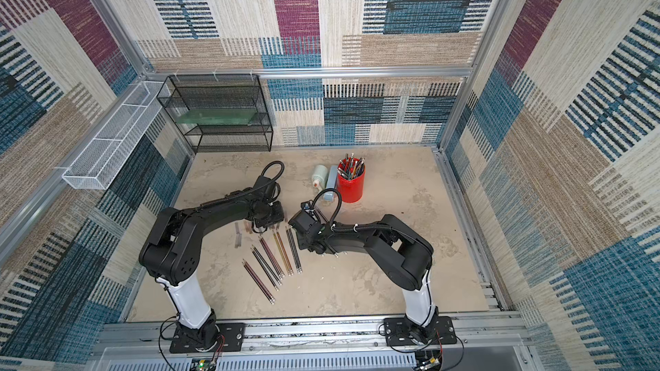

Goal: Remove the protective cover of the pencils
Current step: Adjust the protective sleeve at the center of the board.

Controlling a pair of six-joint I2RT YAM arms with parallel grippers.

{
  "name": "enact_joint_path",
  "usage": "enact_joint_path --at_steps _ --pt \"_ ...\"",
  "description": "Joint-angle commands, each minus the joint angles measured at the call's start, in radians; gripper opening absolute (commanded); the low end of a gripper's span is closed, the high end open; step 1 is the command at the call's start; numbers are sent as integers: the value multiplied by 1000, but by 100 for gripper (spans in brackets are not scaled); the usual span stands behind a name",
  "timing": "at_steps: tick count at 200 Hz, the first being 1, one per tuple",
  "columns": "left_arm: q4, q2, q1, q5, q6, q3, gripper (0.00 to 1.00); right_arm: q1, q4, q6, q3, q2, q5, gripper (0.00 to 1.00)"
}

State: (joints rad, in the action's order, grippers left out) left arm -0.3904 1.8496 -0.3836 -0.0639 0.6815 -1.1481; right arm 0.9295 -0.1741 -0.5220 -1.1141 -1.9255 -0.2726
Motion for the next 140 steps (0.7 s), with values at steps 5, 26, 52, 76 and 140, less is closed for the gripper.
enact_joint_path --at_steps 5,26,52,76,140 --pt "19 11 2 -30 13 -2 36 1 -18 2 -8 -16 10 23" --pt "25 8 2 -32 10 -1 36 3 -19 2 -13 -20 12 23" --pt "46 -2 3 -37 10 11 32 4 -17 2 -15 -22 12 22" --pt "53 -6 5 -45 12 16 26 6 -16 2 -13 -24 12 21" --pt "50 8 20 -58 25 18 11 7 -18 -1 -13 -26 13 20"
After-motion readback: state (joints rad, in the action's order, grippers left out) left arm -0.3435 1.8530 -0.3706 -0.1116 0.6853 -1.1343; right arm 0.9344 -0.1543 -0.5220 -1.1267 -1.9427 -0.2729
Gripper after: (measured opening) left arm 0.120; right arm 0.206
